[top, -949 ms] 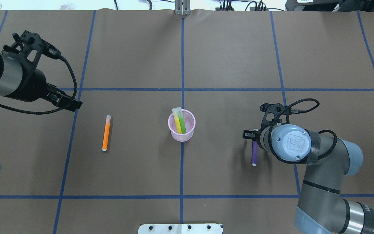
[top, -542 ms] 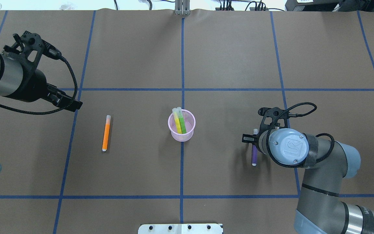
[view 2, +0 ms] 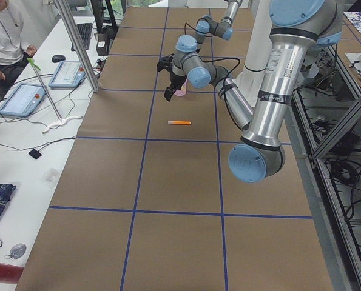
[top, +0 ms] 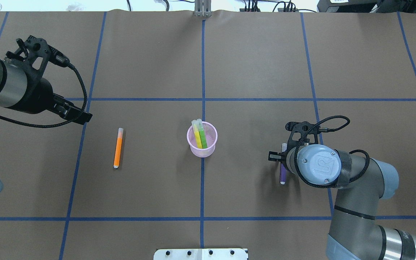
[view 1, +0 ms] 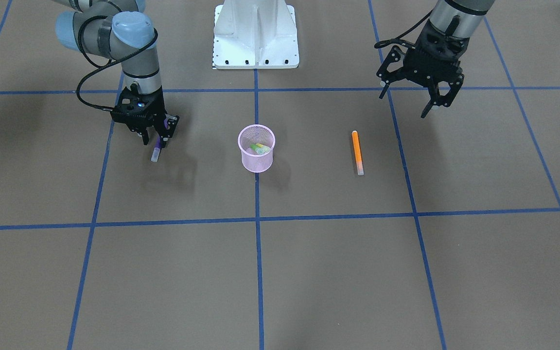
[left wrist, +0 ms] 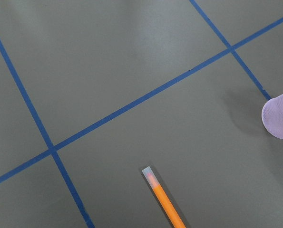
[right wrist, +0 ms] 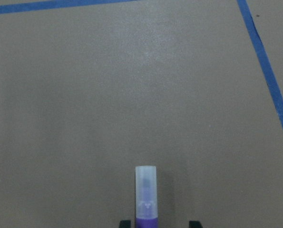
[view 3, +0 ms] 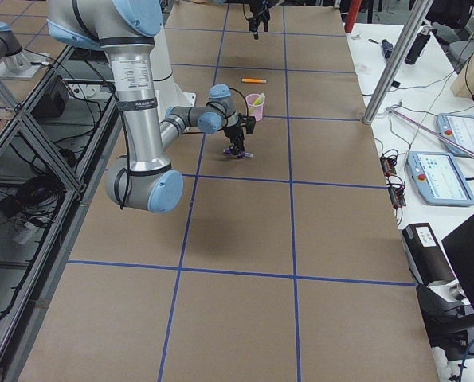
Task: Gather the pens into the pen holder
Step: 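Lower the right gripper onto the purple marker and close it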
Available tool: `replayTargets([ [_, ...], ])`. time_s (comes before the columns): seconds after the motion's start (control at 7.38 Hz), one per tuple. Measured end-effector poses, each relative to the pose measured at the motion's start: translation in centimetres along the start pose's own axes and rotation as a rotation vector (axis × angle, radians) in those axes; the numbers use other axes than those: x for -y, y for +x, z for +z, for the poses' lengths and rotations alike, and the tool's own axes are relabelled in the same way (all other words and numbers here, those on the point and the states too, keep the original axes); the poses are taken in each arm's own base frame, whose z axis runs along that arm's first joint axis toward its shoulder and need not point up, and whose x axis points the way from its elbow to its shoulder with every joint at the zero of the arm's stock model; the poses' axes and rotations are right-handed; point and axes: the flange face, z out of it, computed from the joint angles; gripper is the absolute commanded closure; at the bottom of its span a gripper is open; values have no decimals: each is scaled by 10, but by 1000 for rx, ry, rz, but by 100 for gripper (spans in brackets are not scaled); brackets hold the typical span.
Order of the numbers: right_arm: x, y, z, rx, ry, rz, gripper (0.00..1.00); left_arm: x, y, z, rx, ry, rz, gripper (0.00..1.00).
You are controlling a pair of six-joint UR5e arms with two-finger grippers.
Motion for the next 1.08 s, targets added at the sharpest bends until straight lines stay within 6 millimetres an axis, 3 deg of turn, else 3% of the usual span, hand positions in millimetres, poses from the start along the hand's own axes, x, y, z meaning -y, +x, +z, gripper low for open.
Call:
replayTargets([
  [0.14,0,-1,0,1,-3,-1,63,0,0,0,0,-1,0,0],
  [0.68,-4,-3,3,-2,-10,-6,64,0,1,1,-1,-2,1,0],
  [0.81,-4,-3,4,-3,-11,-7,93,0,0,1,-1,-3,1,0],
  [0.95,-5,-3,4,-3,-12,-8,100,0,0,2,-1,-4,0,0],
  [1.08,-5,-3,3,-2,-15,-8,100,0,0,3,-1,-5,0,0],
])
